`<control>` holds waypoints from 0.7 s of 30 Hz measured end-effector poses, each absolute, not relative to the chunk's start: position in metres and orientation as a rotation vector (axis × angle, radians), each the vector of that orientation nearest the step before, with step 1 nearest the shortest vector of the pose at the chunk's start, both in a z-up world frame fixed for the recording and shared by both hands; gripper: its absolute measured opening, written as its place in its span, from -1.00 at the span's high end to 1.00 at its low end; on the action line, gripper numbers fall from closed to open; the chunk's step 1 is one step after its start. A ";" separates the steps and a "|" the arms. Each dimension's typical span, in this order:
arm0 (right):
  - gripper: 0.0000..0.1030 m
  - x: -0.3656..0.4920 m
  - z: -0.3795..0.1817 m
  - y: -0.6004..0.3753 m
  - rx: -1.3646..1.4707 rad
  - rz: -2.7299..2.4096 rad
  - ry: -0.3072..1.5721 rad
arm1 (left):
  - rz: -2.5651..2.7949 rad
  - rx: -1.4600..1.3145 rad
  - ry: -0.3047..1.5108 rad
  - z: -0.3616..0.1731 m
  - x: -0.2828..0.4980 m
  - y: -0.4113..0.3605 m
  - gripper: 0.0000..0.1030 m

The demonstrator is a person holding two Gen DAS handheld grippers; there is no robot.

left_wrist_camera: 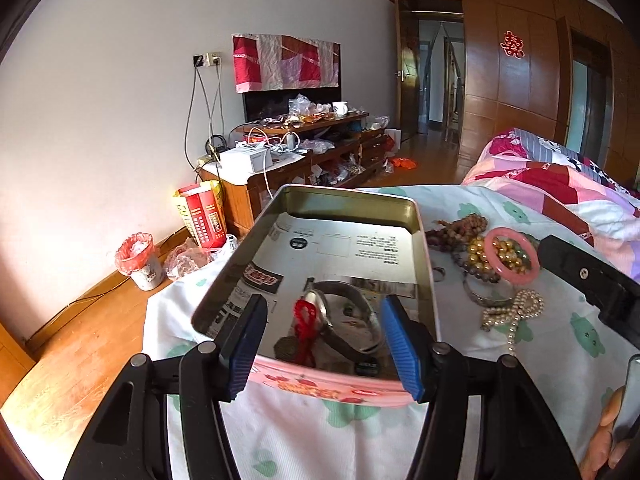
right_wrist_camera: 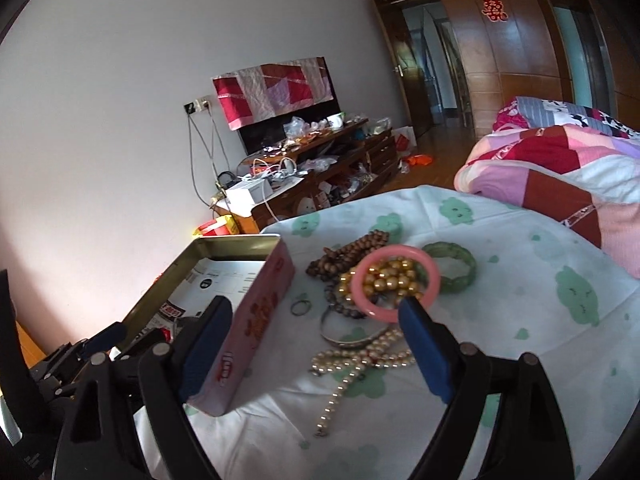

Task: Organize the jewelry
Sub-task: 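Open the left gripper to release the red tassel in the tin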

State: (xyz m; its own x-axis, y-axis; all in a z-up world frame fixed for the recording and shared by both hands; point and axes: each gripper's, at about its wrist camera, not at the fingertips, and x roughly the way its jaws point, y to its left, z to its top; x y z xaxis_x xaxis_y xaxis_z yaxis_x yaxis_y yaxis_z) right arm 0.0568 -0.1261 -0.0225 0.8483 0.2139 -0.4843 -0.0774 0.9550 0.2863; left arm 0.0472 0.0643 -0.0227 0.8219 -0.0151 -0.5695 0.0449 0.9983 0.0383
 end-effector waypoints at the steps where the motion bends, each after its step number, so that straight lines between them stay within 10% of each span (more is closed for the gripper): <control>1: -0.70 0.056 -0.023 -0.129 0.270 0.148 0.540 | -0.037 0.051 0.607 -0.023 0.047 0.063 -0.16; 21: -0.41 0.049 -0.041 -0.209 0.426 -0.087 0.623 | -0.193 0.069 0.606 -0.027 0.025 0.018 -0.16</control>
